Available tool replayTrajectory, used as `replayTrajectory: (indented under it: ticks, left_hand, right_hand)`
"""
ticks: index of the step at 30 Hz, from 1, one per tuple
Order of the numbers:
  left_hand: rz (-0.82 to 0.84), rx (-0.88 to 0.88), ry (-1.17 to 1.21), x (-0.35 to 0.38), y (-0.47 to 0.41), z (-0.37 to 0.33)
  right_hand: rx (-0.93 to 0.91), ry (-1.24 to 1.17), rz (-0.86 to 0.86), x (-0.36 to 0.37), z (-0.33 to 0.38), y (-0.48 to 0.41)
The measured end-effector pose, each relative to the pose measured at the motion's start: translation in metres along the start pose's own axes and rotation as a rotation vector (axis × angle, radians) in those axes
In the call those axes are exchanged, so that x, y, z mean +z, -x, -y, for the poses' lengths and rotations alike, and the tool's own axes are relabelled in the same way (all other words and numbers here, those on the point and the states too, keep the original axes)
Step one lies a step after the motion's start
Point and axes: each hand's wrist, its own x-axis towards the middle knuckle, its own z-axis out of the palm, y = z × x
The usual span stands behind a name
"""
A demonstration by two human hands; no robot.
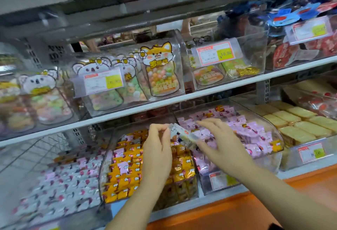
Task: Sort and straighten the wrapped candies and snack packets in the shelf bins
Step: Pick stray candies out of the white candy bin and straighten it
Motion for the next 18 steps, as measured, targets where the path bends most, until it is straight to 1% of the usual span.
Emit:
replayTrajectory:
  ticks: [4, 6, 8, 11, 15, 18]
  left_hand:
    - [0.039, 0.063, -0.024, -0.034, 0.009, 0.006]
    - [0.022, 0.055, 0.009, -0.055, 0.013, 0.015]
    - [-0.018, 0.025, 0.025, -0.079, 0.019, 0.028]
    - [-0.074, -0.05, 0.048, -0.113, 0.026, 0.05]
    - [-0.16, -0.08, 0.026, -0.159, 0.032, 0.076]
    - [-0.206, -0.137, 0.002, -0.193, 0.034, 0.096]
  right_hand:
    - [-0.096, -0.118, 0.056, 0.018, 0.044, -0.009]
    - [-0.15, -0.11, 0.088, 0.032, 0.065, -0.014]
    - [-0.203, -0.096, 0.105, 0.048, 0.087, -0.018]
    - [-0.254, -0.138, 0.148, 0.076, 0.121, -0.023]
    - [-0.351, -0.17, 0.18, 0.113, 0.163, -0.029]
    - [-0.353, -0.208, 0.192, 0.135, 0.187, -0.032]
